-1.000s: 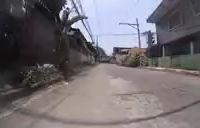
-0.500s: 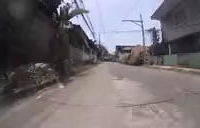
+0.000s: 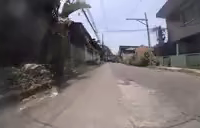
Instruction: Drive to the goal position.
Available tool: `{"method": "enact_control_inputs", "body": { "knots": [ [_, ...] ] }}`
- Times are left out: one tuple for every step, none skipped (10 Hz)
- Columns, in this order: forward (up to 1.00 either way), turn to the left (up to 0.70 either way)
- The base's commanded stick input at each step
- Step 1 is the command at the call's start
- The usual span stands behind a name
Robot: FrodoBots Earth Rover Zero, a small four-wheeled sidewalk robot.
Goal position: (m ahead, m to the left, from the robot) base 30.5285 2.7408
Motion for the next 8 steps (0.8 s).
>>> {"method": "enact_control_inputs", "body": {
  "knots": [
    [1.0, 0.0],
    [1.0, 0.0],
    [1.0, 0.0],
    [1.0, 0.0],
    [1.0, 0.0],
    [1.0, 0.0],
    [1.0, 0.0],
    [1.0, -0.03]
  ]
}}
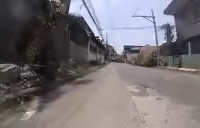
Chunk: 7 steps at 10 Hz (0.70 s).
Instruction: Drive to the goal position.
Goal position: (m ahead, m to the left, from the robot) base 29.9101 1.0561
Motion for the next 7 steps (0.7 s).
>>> {"method": "enact_control_inputs", "body": {
  "knots": [
    [1.0, -0.16],
    [1.0, -0.37],
    [1.0, -0.4],
    [1.0, -0.4],
    [1.0, -0.4],
    [1.0, -0.4],
    [1.0, -0.2]
  ]
}}
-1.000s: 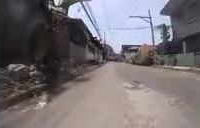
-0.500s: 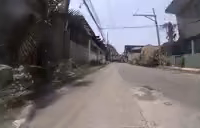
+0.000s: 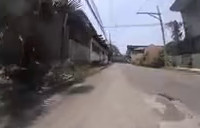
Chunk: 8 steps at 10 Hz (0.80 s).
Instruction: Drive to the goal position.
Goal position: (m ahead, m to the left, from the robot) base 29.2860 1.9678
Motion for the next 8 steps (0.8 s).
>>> {"method": "enact_control_inputs", "body": {
  "knots": [
    [1.0, -0.08],
    [1.0, -0.02],
    [1.0, -0.02],
    [1.0, -0.03],
    [1.0, -0.26],
    [1.0, -0.37],
    [1.0, -0.4],
    [1.0, -0.4]
  ]
}}
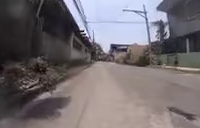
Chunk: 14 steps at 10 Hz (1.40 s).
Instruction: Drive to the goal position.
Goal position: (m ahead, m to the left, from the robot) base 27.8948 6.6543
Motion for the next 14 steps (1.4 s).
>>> {"method": "enact_control_inputs", "body": {
  "knots": [
    [1.0, -0.28],
    [1.0, -0.1],
    [1.0, -0.02],
    [1.0, -0.02],
    [1.0, -0.02],
    [1.0, -0.02],
    [1.0, -0.02],
    [1.0, -0.02],
    [1.0, -0.02],
    [1.0, -0.02],
    [1.0, -0.02],
    [1.0, -0.02],
    [1.0, -0.02],
    [1.0, -0.02]
  ]
}}
